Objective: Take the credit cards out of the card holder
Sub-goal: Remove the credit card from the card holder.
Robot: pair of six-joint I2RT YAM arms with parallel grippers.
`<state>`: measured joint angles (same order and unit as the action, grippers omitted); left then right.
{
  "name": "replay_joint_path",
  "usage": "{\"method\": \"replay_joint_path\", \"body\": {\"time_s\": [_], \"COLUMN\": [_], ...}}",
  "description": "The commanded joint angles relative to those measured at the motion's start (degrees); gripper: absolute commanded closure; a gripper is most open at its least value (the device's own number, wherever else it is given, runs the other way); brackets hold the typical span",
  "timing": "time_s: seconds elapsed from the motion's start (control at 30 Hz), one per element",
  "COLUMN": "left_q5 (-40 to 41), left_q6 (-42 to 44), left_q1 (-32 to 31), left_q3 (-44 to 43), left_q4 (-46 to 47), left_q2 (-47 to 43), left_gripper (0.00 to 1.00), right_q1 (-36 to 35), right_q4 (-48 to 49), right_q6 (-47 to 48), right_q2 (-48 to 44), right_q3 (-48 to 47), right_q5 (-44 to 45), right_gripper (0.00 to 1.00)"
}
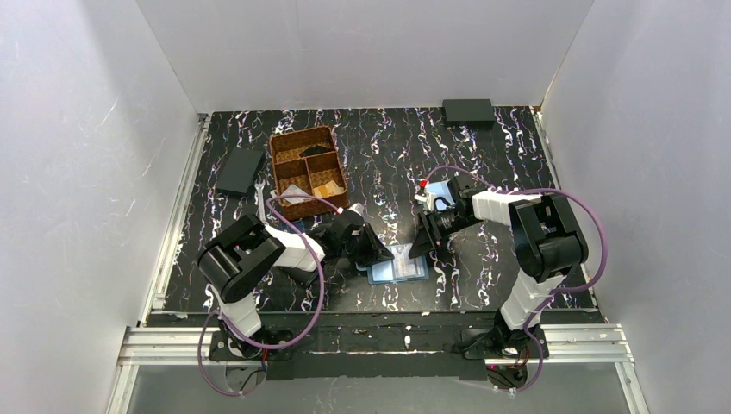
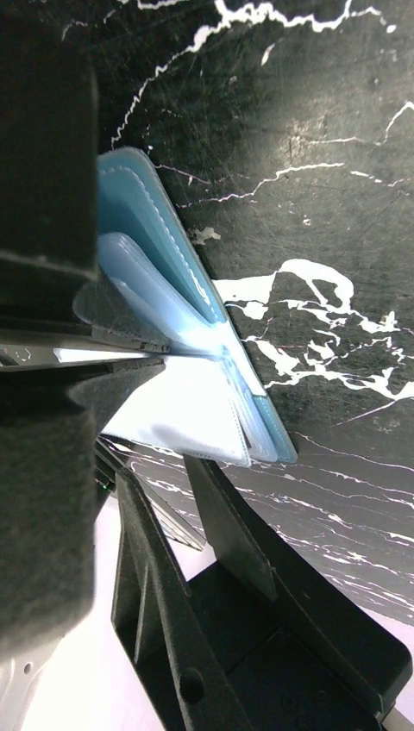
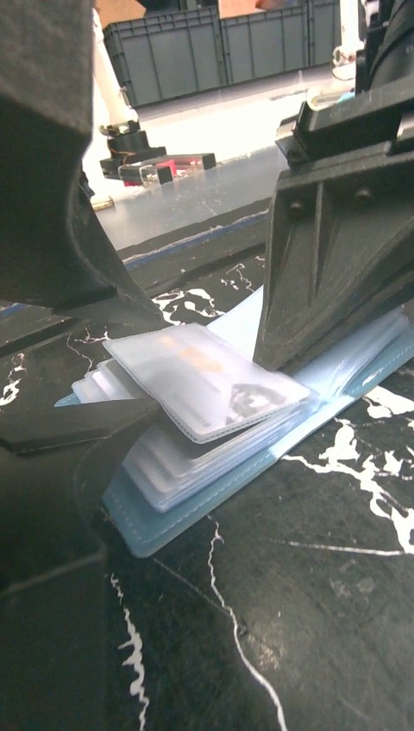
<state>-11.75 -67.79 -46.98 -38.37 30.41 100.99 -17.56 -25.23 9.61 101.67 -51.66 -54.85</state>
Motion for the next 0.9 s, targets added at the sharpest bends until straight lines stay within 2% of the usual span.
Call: {"method": "replay_joint_path", "body": {"time_s": [0.0,0.1,0.27,0.43,0.53,0.7,0.87], "left_q5": [0.5,0.3,0.4,-0.9,-3.1,-4.8,-6.1], "left_q6": [1.2,1.2,1.1,1.1,1.0,-0.5,-2.5], "left_q1": [-0.6,-0.6,-0.6,-0.3,0.2,0.7,0.9], "left_q3": [0.1,0.0,0.1,0.4,0.8,1.3,2.5], "left_q4": [-4.5,-4.5,-4.4,-3.1,-1.0,1.6,5.6], "left_q2": [2.5,3.1,3.3,3.0,2.1,1.7,1.7], "left_gripper": [0.96,1.00,1.00,0.99,0.91,0.78,0.70], "right_q1": [-0.1,0.0,0.3,0.3,0.3,0.3,-0.3], "right_q4": [-0.9,-1.2,-1.8,-3.7,-6.4,-9.0,-9.4], "right_q6": [1.2,1.8,2.0,3.6,6.4,8.9,9.3], "right_q2": [-0.1,-0.5,0.6,2.1,2.3,3.1,4.6], "right_q3": [-1.1,-1.2,-1.4,-2.2,-2.9,-3.3,-3.4], "right_q5": [-4.4,-6.1,-7.3,-11.9,-15.3,-17.8,-19.0], "right_gripper": [0.54,0.55,0.58,0.72,0.72,0.63,0.62]}}
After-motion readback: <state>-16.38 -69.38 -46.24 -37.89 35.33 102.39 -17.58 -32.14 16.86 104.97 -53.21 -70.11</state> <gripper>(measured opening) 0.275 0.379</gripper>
